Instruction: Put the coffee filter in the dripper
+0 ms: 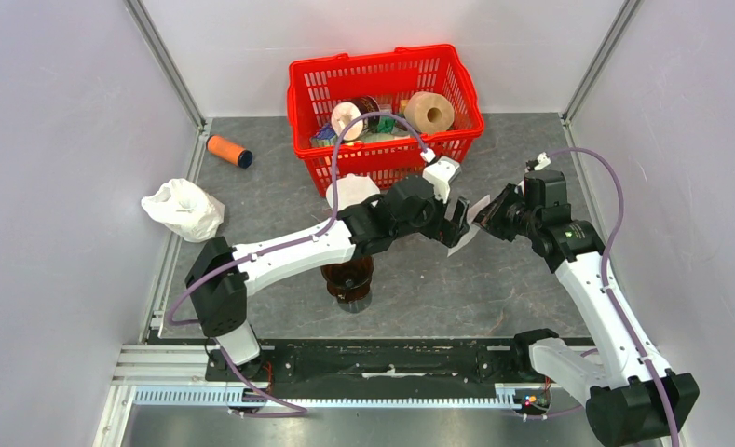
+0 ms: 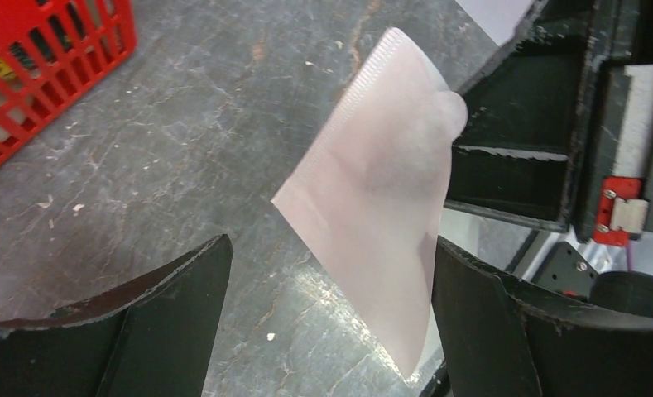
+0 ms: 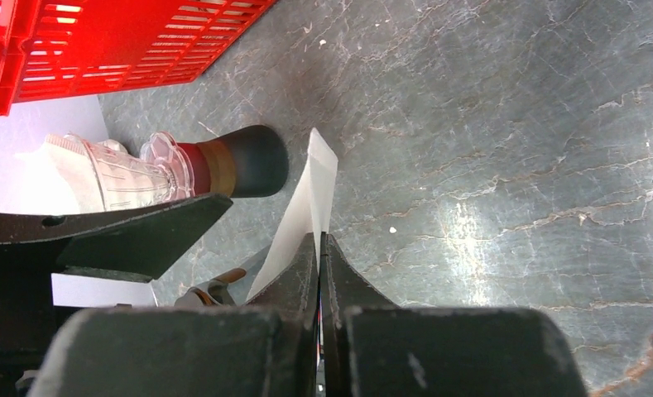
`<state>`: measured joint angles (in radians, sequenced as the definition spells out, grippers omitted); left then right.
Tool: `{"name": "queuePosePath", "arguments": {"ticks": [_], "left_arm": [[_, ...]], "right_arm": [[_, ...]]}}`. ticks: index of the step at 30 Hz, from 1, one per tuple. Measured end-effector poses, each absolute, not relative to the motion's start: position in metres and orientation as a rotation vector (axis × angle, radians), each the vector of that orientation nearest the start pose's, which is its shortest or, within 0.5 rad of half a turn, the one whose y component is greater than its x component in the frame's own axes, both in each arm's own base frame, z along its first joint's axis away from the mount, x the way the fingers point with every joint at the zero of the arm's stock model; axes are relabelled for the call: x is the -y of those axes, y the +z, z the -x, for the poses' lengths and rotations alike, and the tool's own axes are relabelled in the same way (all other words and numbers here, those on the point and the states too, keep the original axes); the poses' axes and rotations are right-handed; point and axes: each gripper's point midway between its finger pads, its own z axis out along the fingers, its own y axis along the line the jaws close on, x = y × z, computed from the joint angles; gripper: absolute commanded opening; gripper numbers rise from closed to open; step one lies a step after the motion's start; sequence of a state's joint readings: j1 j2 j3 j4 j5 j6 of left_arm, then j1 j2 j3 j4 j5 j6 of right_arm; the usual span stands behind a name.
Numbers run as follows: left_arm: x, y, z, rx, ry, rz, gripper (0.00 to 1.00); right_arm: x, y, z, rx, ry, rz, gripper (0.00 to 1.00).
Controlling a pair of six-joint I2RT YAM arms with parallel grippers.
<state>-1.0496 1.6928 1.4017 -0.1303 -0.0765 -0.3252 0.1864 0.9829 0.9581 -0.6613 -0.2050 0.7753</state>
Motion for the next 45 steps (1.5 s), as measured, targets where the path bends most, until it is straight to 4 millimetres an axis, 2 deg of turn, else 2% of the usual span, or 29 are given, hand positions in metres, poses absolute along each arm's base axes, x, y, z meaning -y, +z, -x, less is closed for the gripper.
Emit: {"name": "queuePosePath", "arguments": {"ticks": [6, 12, 16, 23, 26, 30, 32, 37, 45], "left_arm": [[0.441, 0.225, -0.267, -1.971, -0.74, -0.626, 0.92], [0.445, 0.224, -0.269, -1.971, -0.746, -0.619, 0.86], [0.453, 0.218, -0.267, -1.98, -0.76, -0.64, 0.7], [0.463, 0.208, -0.262, -1.99, -0.749, -0.667, 0.3], [0.462, 0.207, -0.263, -1.986, -0.732, -0.666, 0.15], [0.458, 0.208, -0.268, -1.982, -0.693, -0.642, 0.05], [0.455, 0.208, -0.273, -1.979, -0.662, -0.617, 0.02], [0.444, 0.207, -0.285, -1.975, -0.573, -0.558, 0.02], [0.448, 0.208, -0.278, -1.964, -0.574, -0.594, 0.02]], "right_arm": [[-0.119, 0.212, -0.269, -2.283, 0.733, -0.55, 0.0], [-0.124, 0.212, -0.267, -2.288, 0.728, -0.527, 0.0], [-0.121, 0.209, -0.267, -2.29, 0.69, -0.529, 0.0], [-0.121, 0.208, -0.267, -2.289, 0.671, -0.525, 0.0], [-0.121, 0.206, -0.265, -2.304, 0.663, -0.515, 0.0], [-0.119, 0.197, -0.261, -2.359, 0.625, -0.5, 0.0], [-0.118, 0.195, -0.259, -2.375, 0.61, -0.495, 0.0], [-0.108, 0.19, -0.252, -2.413, 0.531, -0.483, 0.0], [-0.101, 0.188, -0.244, -2.452, 0.467, -0.407, 0.03]]}}
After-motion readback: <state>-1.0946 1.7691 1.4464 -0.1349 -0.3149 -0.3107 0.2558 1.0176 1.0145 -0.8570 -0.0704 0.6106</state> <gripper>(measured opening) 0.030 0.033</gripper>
